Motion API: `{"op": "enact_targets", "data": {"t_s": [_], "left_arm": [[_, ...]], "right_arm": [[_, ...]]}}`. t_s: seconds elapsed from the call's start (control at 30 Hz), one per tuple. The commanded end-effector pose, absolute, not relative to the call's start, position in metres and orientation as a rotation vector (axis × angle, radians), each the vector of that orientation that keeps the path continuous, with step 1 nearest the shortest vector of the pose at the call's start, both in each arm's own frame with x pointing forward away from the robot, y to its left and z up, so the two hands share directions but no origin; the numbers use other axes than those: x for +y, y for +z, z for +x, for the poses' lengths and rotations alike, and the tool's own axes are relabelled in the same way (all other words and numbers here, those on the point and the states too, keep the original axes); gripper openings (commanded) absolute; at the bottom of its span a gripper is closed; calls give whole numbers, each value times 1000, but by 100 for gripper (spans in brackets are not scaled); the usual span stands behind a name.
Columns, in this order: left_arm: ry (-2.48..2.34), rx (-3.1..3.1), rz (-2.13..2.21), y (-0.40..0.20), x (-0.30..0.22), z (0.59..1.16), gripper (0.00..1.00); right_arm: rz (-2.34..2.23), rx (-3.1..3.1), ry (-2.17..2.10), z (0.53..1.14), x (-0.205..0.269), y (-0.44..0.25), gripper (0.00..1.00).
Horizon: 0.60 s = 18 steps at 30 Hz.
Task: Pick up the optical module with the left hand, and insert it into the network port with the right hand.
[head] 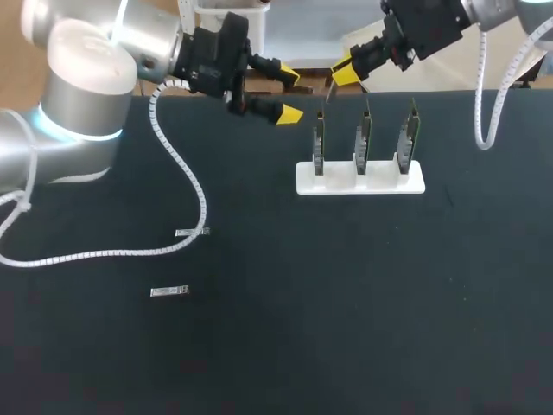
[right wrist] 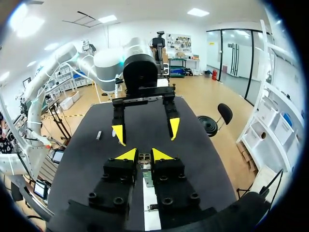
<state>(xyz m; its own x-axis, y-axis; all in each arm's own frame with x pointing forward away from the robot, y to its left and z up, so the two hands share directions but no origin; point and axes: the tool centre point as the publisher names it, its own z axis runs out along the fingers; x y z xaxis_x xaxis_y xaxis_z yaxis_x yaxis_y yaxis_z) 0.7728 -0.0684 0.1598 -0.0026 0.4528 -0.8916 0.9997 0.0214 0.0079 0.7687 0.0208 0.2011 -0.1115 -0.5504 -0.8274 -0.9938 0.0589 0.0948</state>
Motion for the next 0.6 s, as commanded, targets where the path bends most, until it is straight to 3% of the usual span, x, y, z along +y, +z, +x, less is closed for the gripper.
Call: {"op": "enact_targets", "data": {"t_s": [0.03, 0.6], "left_arm": [[-888, 1578, 1590, 160, -71, 768, 100], [-880, 1677, 1646, 140, -71, 761, 100]], "right_arm": [[-1546, 1728, 925, 765, 20, 201, 0], [-1543, 1731, 921, 765, 18, 201, 0]]}}
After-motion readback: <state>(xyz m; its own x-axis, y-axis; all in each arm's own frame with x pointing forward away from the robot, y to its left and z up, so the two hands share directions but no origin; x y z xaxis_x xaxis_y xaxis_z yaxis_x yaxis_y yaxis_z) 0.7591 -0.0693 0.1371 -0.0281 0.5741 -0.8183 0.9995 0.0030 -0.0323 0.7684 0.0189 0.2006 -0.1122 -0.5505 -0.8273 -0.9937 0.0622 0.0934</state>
